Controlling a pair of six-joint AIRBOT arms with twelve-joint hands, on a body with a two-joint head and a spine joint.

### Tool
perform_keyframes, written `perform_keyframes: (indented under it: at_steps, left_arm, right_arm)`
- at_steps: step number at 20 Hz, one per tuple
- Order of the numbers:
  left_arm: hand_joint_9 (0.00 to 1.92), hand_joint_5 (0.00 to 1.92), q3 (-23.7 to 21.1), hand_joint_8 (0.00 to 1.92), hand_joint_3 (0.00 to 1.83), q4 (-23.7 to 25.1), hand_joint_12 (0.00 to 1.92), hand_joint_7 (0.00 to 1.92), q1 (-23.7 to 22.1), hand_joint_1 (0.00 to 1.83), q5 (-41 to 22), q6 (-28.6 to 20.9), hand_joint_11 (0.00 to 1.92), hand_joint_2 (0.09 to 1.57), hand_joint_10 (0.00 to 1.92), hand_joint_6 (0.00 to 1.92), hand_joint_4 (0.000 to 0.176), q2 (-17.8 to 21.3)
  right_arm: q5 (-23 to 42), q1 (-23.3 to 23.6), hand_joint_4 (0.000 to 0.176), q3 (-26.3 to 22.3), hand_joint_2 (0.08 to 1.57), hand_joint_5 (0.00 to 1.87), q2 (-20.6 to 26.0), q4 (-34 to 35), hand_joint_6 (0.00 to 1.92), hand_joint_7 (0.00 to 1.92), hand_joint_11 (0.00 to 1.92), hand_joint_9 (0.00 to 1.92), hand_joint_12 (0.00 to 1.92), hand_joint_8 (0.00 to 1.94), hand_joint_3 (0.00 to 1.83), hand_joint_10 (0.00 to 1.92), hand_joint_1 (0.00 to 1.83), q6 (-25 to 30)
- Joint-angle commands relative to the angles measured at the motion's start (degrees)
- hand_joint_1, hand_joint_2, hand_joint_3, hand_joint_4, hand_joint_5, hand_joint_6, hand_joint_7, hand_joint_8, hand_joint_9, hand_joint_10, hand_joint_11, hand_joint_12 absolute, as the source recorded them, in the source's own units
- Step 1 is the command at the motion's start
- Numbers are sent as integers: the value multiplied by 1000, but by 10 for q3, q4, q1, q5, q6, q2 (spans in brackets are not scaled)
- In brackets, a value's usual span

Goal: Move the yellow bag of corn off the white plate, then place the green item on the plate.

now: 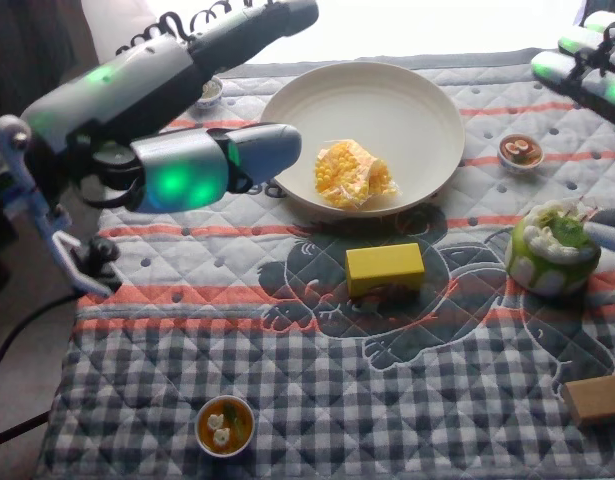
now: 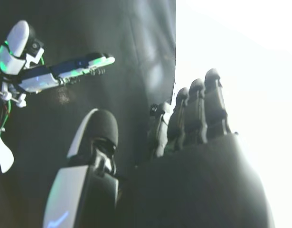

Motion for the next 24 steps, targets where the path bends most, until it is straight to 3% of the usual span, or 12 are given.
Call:
perform_keyframes:
  at_steps: [1, 5, 6, 7, 9, 12, 16, 18, 19, 21, 22, 24]
  left_arm:
    - [56, 107, 3, 5, 5, -1, 804, 76, -13, 528, -55, -2, 0, 1311, 71, 10, 0, -5]
    - [61, 118, 42, 16, 0, 6, 1215, 91, -55, 644, 27, -2, 0, 1255, 93, 9, 0, -45]
    - [50, 116, 63, 4, 0, 13, 858, 90, -74, 641, 69, -2, 0, 1216, 73, 2, 24, -65]
    - [50, 116, 83, 4, 0, 21, 858, 90, -95, 641, 105, -2, 0, 1216, 73, 2, 24, -84]
    - [57, 111, 123, 4, 0, 20, 632, 77, -117, 697, 157, -2, 0, 1207, 43, 4, 51, -126]
    - [126, 147, 181, 6, 0, 19, 1003, 129, -124, 742, 227, -2, 0, 1133, 29, 7, 71, -182]
    - [174, 194, 213, 8, 0, 17, 1149, 158, -123, 747, 269, -1, 0, 1118, 32, 17, 81, -211]
    - [198, 256, 227, 12, 0, 23, 1196, 196, -124, 783, 292, 0, 0, 1114, 34, 24, 62, -223]
    - [244, 290, 233, 23, 0, 23, 1276, 247, -124, 830, 301, 3, 0, 1111, 52, 28, 85, -230]
    - [319, 329, 241, 34, 0, 7, 1461, 315, -124, 892, 317, 42, 0, 1110, 96, 29, 83, -243]
    - [236, 401, 243, 15, 21, -24, 1582, 385, -124, 1002, 325, 85, 0, 1048, 448, 21, 103, -248]
    - [15, 460, 255, 10, 2, -35, 1752, 400, -124, 1065, 332, 96, 0, 1035, 1007, 20, 111, -259]
  right_arm:
    - [78, 10, 0, 1, 1241, 0, 1, 0, 0, 16, 0, 31, 493, 1, 13, 42, 409, -4]
    - [81, 10, 0, 3, 1245, 0, 1, 4, 0, 3, 0, 32, 476, 1, 2, 28, 466, -4]
    - [81, 10, 0, 3, 1258, 0, 1, 6, 0, 0, 0, 7, 333, 0, 2, 8, 457, -4]
    - [81, 10, 0, 4, 1258, 0, 1, 7, 0, 0, 0, 7, 333, 0, 2, 8, 457, -4]
    - [81, 10, 0, 4, 1260, 0, 1, 8, 0, 0, 0, 0, 312, 0, 2, 0, 440, -4]
    - [81, 10, 0, 5, 1258, 0, 1, 11, 0, 0, 0, 0, 210, 0, 0, 0, 466, -4]
    - [81, 9, 0, 5, 1252, 0, 1, 12, 0, 0, 0, 0, 176, 0, 0, 0, 492, -4]
    - [81, 8, 6, 5, 1270, 0, 0, 13, 0, 0, 0, 0, 53, 0, 1, 0, 464, -3]
    - [81, 8, 0, 5, 1267, 0, 0, 13, 0, 0, 0, 0, 41, 0, 0, 0, 470, -3]
    - [81, 7, 5, 5, 1269, 0, 0, 14, 0, 0, 0, 0, 142, 0, 3, 0, 435, -3]
    - [81, 6, 26, 5, 1275, 0, 0, 14, 0, 0, 0, 0, 80, 0, 2, 0, 445, -3]
    - [81, 6, 18, 5, 1276, 0, 0, 15, 0, 0, 0, 0, 264, 0, 0, 0, 489, -3]
